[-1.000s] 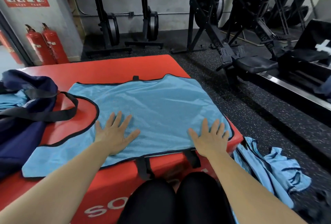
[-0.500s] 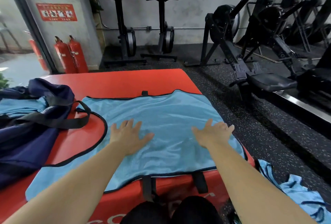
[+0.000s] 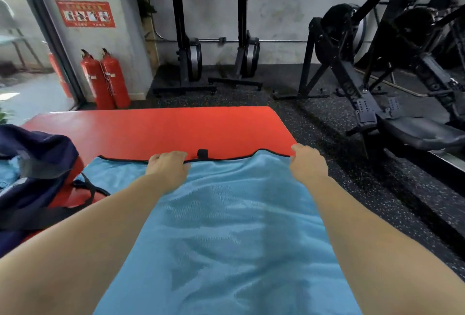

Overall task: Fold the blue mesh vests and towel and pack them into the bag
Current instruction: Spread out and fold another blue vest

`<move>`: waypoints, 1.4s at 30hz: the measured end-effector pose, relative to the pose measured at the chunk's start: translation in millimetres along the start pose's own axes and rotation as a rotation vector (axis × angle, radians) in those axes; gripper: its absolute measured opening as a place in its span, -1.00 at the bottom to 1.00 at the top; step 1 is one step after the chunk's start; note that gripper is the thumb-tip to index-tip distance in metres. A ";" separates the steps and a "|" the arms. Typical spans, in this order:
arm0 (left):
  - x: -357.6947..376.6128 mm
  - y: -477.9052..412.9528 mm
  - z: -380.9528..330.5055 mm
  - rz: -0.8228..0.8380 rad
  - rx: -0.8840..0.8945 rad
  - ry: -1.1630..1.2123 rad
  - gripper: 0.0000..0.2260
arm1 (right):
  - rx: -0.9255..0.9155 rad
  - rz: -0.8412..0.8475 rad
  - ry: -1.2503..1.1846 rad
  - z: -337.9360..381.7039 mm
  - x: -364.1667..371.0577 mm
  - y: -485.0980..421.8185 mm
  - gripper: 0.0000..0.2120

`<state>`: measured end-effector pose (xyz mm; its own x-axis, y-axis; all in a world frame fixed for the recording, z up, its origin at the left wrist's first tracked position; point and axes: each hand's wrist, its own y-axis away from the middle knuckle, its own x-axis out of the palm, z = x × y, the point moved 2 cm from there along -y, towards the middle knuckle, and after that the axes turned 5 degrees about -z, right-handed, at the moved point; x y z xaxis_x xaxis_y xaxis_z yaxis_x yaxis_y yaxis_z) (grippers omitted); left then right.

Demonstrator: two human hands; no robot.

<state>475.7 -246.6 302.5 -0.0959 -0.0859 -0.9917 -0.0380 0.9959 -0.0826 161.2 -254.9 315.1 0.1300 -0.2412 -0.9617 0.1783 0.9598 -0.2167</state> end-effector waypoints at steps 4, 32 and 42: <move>8.7 -30.8 5.8 0.124 -0.054 -0.021 -0.49 | 0.027 0.329 0.056 -10.7 30.1 -35.0 -0.62; 15.3 -23.1 -14.2 -0.467 0.077 0.091 -0.60 | -0.193 -0.555 0.008 -1.1 49.9 -17.6 -0.75; 44.4 -17.5 1.6 0.150 0.048 -0.090 -0.09 | -0.148 0.239 0.077 -16.6 72.9 -24.3 -0.33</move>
<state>473.7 -267.8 259.8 -0.0078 0.0644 -0.9979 0.0178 0.9978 0.0642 150.2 -293.4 247.4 0.0762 0.0005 -0.9971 0.0061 1.0000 0.0010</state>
